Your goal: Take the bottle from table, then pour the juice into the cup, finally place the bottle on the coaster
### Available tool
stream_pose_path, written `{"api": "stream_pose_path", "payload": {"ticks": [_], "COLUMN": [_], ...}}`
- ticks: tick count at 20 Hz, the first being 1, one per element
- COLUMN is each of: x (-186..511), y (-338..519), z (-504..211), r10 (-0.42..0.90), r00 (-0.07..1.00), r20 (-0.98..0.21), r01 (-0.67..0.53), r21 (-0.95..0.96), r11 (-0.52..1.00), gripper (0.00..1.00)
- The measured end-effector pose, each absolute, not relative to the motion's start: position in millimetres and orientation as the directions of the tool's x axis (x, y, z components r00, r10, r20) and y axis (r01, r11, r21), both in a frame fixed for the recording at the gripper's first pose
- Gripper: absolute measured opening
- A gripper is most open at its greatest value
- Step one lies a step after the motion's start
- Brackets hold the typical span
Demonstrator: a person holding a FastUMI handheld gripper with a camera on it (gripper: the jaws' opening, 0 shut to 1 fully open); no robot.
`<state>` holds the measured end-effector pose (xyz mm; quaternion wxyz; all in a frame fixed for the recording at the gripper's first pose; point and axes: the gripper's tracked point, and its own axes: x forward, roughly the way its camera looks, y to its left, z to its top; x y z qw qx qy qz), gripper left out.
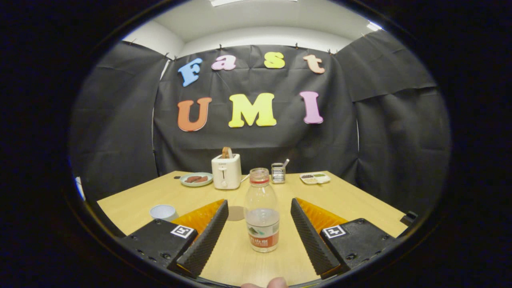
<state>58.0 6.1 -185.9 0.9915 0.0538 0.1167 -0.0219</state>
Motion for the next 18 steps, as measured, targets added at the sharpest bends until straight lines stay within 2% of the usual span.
{"api": "stream_pose_path", "payload": {"ticks": [8, 14, 17, 18], "x": [93.1, 107.1, 111.6, 113.2], "y": [1.7, 0.5, 1.5, 1.9], "z": [-252.8, -265.6, -267.9, -267.9], "r10": [-0.051, -0.064, -0.067, -0.068], "r00": [0.939, 0.932, 0.931, 0.932], "r20": [-0.340, -0.357, -0.360, -0.357], "r01": [0.082, 0.100, 0.104, 0.105], "r21": [0.079, 0.083, 0.084, 0.086], "r11": [0.993, 0.992, 0.991, 0.991], "gripper": [1.00, 1.00, 0.96, 0.91]}}
